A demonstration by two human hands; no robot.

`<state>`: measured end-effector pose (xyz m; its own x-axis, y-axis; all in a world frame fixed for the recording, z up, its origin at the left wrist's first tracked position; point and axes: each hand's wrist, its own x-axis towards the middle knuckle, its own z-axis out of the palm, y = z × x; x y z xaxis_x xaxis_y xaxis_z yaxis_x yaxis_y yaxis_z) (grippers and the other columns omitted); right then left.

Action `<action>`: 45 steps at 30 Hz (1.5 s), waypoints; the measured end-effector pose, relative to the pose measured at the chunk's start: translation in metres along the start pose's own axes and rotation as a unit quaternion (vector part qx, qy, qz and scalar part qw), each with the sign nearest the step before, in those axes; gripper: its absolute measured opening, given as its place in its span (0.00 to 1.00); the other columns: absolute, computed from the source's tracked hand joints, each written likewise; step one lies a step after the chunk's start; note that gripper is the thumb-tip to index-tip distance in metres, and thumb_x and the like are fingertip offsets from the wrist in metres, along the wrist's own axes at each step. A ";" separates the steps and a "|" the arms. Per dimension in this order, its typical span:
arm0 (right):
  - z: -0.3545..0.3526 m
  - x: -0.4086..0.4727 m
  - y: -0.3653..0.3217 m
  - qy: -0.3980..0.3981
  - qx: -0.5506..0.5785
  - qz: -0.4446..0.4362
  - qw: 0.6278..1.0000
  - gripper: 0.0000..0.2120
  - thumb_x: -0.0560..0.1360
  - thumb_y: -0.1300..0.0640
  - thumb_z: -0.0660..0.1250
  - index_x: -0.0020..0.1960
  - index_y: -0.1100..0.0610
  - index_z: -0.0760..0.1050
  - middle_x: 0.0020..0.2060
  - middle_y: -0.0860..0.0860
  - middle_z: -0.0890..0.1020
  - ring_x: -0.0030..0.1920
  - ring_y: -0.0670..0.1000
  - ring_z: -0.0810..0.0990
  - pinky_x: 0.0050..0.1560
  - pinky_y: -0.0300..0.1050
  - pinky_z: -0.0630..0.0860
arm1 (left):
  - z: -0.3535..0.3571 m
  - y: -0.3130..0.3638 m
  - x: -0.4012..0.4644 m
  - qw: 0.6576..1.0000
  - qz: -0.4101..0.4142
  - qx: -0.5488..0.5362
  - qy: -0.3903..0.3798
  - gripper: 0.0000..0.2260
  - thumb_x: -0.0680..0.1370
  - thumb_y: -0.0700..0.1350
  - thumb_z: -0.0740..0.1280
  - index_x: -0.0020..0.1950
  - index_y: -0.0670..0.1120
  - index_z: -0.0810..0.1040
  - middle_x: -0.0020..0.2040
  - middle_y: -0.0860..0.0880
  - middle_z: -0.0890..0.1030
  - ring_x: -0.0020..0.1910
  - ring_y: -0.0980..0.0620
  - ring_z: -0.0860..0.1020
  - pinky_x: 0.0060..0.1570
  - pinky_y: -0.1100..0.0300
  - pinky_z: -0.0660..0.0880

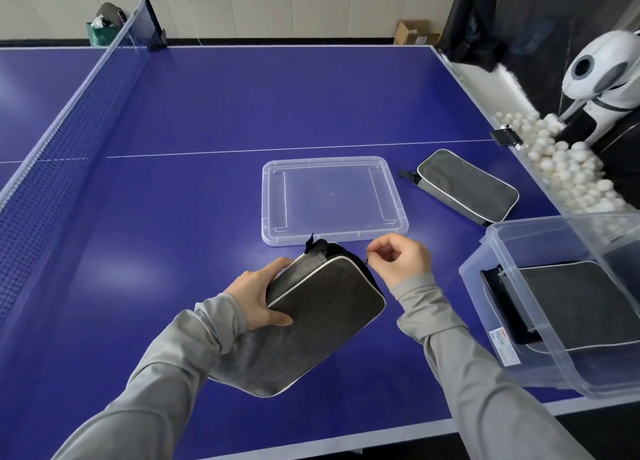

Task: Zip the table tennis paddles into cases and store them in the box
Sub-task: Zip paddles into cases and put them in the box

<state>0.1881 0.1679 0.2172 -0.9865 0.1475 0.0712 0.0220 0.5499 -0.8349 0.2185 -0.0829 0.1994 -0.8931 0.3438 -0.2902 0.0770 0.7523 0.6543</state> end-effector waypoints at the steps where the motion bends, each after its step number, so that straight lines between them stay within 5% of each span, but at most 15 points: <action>1: 0.001 0.000 -0.003 0.003 0.011 -0.001 1.000 0.10 0.66 0.68 0.69 0.33 0.53 0.77 0.26 0.43 0.77 0.27 0.38 0.76 0.33 0.24 0.70 | 0.000 0.001 0.001 1.000 -0.001 0.011 -0.003 0.34 0.63 0.50 0.77 0.63 0.59 0.64 0.44 0.57 0.81 0.40 0.53 0.79 0.48 0.59 0.76; 14: 0.017 -0.009 -0.030 0.016 0.049 -0.027 0.998 0.13 0.64 0.66 0.70 0.30 0.49 0.75 0.25 0.41 0.77 0.27 0.39 0.76 0.35 0.28 0.72 | 0.002 0.010 0.012 0.997 -0.002 0.080 -0.023 0.32 0.62 0.52 0.76 0.60 0.62 0.63 0.41 0.57 0.77 0.37 0.53 0.74 0.43 0.62 0.71; 19: 0.024 -0.009 -0.035 0.017 0.055 -0.036 0.998 0.09 0.66 0.66 0.70 0.34 0.53 0.77 0.27 0.41 0.77 0.29 0.40 0.76 0.35 0.28 0.72 | 0.007 0.006 0.006 1.000 -0.012 0.024 -0.006 0.31 0.62 0.51 0.76 0.60 0.60 0.65 0.45 0.56 0.81 0.41 0.51 0.78 0.48 0.59 0.74; 23: 0.025 -0.008 -0.039 0.027 0.094 -0.058 0.994 0.09 0.67 0.64 0.73 0.45 0.58 0.75 0.39 0.46 0.80 0.36 0.45 0.77 0.39 0.33 0.71 | 0.008 -0.001 -0.003 0.994 -0.033 -0.098 0.030 0.30 0.61 0.49 0.78 0.57 0.61 0.67 0.42 0.55 0.82 0.42 0.52 0.80 0.48 0.58 0.76; 29: 0.029 -0.016 -0.015 0.024 0.143 0.041 0.989 0.20 0.68 0.61 0.74 0.57 0.57 0.71 0.55 0.52 0.77 0.51 0.51 0.77 0.50 0.43 0.73 | 0.004 -0.023 -0.020 0.909 -0.086 -0.389 0.121 0.33 0.52 0.47 0.80 0.55 0.53 0.72 0.44 0.41 0.83 0.42 0.42 0.82 0.44 0.48 0.80; 35: 0.046 -0.038 0.000 -0.157 0.260 0.197 0.932 0.21 0.73 0.63 0.68 0.64 0.55 0.67 0.53 0.56 0.76 0.50 0.49 0.77 0.47 0.37 0.75 | -0.004 -0.038 -0.025 0.814 -0.083 -0.556 0.149 0.33 0.53 0.43 0.79 0.57 0.48 0.74 0.42 0.46 0.85 0.39 0.46 0.84 0.35 0.56 0.79; 40: 0.041 -0.041 -0.007 -0.144 0.287 0.182 0.929 0.15 0.72 0.66 0.68 0.58 0.60 0.71 0.45 0.51 0.82 0.40 0.42 0.83 0.41 0.33 0.78 | -0.007 -0.032 -0.013 0.795 -0.066 -0.592 0.116 0.25 0.61 0.38 0.73 0.58 0.46 0.74 0.49 0.46 0.83 0.44 0.48 0.83 0.37 0.57 0.79; 45: 0.006 -0.041 -0.001 -0.090 0.288 0.187 0.935 0.12 0.71 0.67 0.69 0.52 0.58 0.72 0.41 0.50 0.82 0.35 0.41 0.82 0.37 0.34 0.77 | -0.009 -0.004 0.008 0.806 -0.062 -0.588 0.034 0.24 0.62 0.37 0.76 0.56 0.44 0.74 0.43 0.48 0.85 0.40 0.50 0.84 0.35 0.59 0.80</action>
<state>0.2276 0.1567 0.2121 -0.9400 0.0713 -0.3337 0.3305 -0.0543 -0.9423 0.2071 -0.0884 0.2003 -0.8864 0.2459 -0.3922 -0.4530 -0.2867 0.8442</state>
